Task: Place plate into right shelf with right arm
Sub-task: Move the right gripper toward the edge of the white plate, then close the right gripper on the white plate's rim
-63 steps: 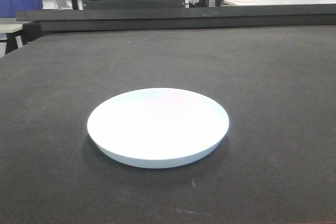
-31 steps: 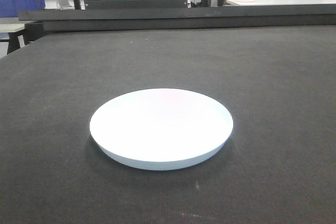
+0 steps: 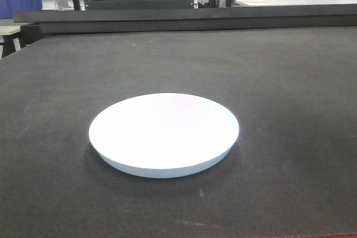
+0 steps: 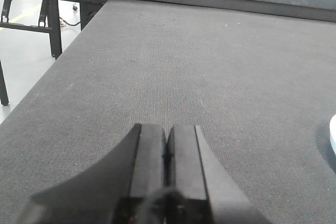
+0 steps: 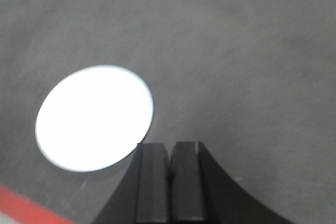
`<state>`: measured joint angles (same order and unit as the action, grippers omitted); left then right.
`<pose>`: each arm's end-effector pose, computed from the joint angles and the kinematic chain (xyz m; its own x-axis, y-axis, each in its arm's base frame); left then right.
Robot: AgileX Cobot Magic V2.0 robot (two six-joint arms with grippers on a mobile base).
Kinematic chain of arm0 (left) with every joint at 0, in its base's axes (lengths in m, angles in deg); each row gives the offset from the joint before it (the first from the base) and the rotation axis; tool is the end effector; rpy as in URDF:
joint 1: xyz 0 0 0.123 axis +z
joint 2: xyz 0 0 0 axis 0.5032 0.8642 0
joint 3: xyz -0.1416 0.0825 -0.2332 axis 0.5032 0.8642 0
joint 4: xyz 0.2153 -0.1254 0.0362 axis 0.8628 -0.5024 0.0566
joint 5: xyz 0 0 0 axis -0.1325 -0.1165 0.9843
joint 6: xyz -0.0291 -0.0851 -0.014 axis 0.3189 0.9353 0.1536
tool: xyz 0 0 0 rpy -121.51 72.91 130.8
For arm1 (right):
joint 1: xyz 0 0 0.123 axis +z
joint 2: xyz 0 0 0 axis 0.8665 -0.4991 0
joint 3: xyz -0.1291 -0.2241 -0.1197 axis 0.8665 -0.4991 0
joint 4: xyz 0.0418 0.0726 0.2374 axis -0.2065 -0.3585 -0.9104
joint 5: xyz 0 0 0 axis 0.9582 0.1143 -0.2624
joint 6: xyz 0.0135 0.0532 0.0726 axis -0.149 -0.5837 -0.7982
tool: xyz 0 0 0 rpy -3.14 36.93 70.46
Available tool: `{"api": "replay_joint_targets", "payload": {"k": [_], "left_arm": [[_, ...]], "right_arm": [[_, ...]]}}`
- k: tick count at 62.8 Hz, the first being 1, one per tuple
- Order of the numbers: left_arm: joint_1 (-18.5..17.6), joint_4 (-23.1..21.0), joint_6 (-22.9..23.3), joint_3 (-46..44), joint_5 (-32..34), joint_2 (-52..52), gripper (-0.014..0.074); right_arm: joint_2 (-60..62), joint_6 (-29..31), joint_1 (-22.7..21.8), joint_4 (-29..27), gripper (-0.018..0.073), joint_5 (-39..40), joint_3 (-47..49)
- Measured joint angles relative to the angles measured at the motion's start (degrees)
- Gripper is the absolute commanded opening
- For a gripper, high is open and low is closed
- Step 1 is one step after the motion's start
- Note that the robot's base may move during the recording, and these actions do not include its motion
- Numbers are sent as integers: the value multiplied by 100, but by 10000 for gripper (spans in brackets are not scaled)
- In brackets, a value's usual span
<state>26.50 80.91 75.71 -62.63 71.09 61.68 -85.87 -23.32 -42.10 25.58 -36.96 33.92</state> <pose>0.0562 -0.0035 0.1905 -0.0747 -0.0807 -0.9939 0.0574 0.9947 -0.0851 0.1579 0.0692 0.3984 -0.5921 -0.1568 -0.7905 -0.4244 0.8945 0.1404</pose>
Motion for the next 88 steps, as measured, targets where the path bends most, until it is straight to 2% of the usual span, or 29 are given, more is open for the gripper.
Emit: {"api": "replay_joint_targets", "payload": {"k": [7, 11, 15, 27, 40, 62, 76, 88], "left_arm": [[0, 0, 0, 0, 0, 0, -47], [0, 0, 0, 0, 0, 0, -47], [0, 0, 0, 0, 0, 0, -47], [0, 0, 0, 0, 0, 0, -47], [0, 0, 0, 0, 0, 0, -47], [0, 0, 0, 0, 0, 0, -47], [0, 0, 0, 0, 0, 0, -47], [0, 0, 0, 0, 0, 0, -47]], "right_arm": [[-1144, 14, 371, -34, 306, -90, 344], [-1689, 18, 553, -34, 470, -123, 497], [-2195, 8, 701, -34, 539, -175, 660], [-3710, -432, 839, -62, 538, -510, 1207], [-4696, -497, 839, -62, 538, -689, 1484], [-4993, -510, 839, -96, 532, -321, 1493], [-5170, -519, 839, -107, 404, -227, 1493], [-5310, -519, 839, -129, 388, -227, 1502]]}}
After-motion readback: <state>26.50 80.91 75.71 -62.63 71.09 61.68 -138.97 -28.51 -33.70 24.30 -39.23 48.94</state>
